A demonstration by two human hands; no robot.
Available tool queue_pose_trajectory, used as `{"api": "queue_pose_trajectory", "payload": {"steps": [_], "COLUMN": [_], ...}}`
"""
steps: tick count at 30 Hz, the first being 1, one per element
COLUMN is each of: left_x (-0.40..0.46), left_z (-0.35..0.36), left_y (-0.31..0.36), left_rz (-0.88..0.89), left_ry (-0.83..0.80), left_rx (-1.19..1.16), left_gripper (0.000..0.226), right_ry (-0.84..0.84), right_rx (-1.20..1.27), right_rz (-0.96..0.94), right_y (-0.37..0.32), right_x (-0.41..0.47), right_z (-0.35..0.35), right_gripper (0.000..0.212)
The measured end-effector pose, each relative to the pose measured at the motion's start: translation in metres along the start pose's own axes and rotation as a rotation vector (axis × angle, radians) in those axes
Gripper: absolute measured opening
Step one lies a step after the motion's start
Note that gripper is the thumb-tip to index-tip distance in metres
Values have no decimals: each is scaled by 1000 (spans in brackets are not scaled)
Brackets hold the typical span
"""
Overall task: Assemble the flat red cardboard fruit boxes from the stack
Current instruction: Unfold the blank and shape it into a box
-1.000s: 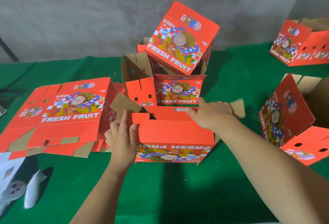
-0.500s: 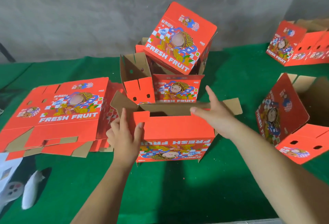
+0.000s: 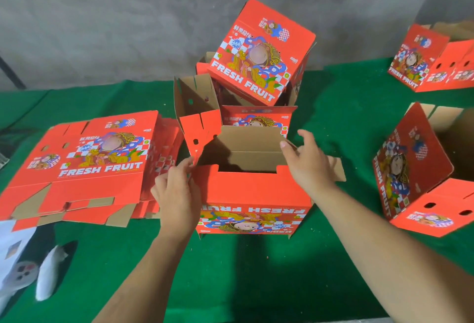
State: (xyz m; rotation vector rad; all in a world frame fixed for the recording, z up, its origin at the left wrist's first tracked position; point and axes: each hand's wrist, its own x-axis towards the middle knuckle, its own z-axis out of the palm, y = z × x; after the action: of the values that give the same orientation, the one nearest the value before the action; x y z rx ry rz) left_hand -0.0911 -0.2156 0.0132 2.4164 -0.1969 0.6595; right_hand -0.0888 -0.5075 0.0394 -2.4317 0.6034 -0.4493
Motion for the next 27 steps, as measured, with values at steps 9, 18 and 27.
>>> {"api": "queue_pose_trajectory", "payload": {"steps": [9, 18, 27], "left_x": [46, 71, 62], "left_z": [-4, 36, 29], "left_y": [7, 14, 12], "left_rz": [159, 5, -388], "left_ry": [-520, -399, -630], "left_rx": [294, 176, -622], "left_gripper": [73, 66, 66], "right_ry": [299, -182, -372], "right_rx": [-247, 211, 519], "right_rz": [-214, -227, 330], "right_y": [14, 44, 18], "right_x": [-31, -60, -14], "right_z": [-15, 3, -14], "right_gripper": [85, 47, 69]}}
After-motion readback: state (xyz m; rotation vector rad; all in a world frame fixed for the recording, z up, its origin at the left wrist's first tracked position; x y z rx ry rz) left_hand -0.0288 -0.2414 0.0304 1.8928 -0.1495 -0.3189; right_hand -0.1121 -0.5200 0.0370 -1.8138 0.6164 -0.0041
